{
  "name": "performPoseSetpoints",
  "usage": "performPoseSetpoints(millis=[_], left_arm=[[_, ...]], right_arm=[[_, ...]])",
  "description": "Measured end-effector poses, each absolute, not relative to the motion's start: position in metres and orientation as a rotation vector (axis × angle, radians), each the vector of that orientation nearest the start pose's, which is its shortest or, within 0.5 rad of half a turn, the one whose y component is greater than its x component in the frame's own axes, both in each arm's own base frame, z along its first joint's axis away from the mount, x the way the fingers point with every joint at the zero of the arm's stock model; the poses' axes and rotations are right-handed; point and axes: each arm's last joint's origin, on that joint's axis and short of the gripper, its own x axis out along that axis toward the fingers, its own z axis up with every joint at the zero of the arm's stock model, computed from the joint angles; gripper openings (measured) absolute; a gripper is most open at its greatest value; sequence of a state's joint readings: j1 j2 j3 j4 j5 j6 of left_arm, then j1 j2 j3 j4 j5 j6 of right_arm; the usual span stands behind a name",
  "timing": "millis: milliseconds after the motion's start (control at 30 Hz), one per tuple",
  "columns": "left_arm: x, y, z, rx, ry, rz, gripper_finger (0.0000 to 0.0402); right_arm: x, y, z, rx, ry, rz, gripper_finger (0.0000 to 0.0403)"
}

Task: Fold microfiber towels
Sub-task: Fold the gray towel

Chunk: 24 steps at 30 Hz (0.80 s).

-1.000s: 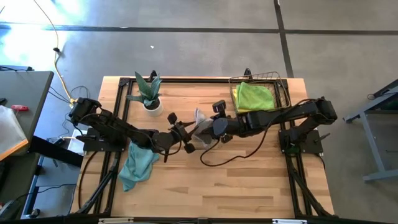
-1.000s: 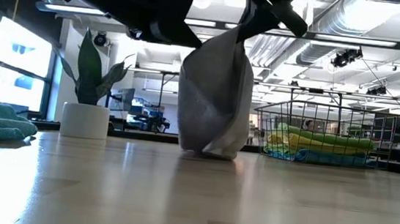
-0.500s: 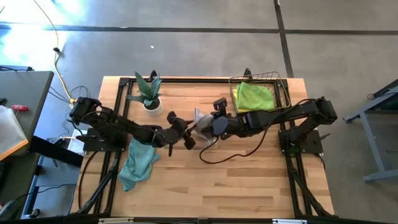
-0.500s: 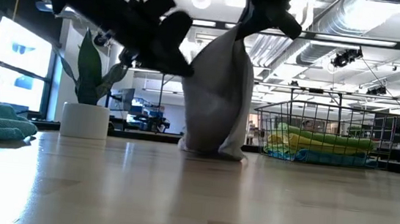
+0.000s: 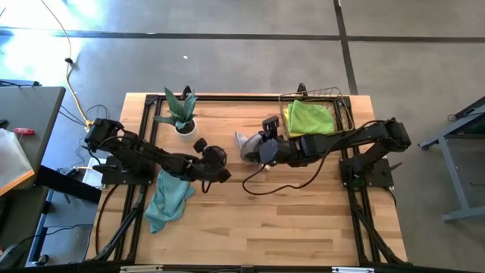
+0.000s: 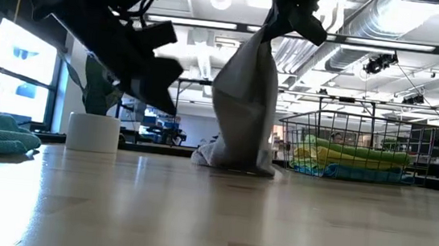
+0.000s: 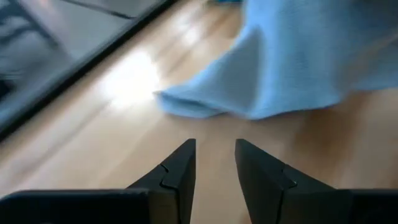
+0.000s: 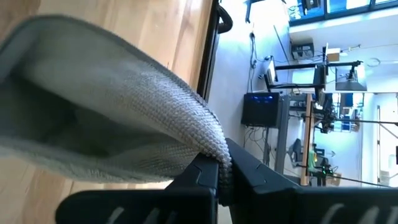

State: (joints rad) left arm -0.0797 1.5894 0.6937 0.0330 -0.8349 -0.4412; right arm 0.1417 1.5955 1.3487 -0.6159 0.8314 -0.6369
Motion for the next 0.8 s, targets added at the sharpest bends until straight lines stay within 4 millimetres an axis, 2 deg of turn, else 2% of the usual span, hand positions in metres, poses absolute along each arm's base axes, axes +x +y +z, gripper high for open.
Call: performPoseSetpoints(millis=[133, 333, 500, 667, 800], left_arm=[[0.284, 0.004, 0.149, -0.039, 0.582, 0.873, 0.0103], [0.305, -0.004, 0.170, -0.108, 0.386, 0.641, 0.0103], [0.307, -0.006, 0.191, -0.055, 0.212, 0.729, 0.0103], [0.304, -0.006, 0.209, 0.036, 0.129, 0.849, 0.0103], [0.301, -0.001, 0.218, 0.074, 0.113, 0.876, 0.0103]], right_arm=[[0.336, 0.025, 0.300, -0.984, 0.966, -0.393, 0.0000], [0.345, 0.019, 0.308, -1.007, 0.891, -0.416, 0.0000], [0.349, 0.015, 0.313, -1.056, 0.852, -0.383, 0.0000], [0.351, 0.011, 0.313, -1.109, 0.858, -0.350, 0.0000], [0.353, 0.010, 0.316, -1.148, 0.842, -0.344, 0.0000]])
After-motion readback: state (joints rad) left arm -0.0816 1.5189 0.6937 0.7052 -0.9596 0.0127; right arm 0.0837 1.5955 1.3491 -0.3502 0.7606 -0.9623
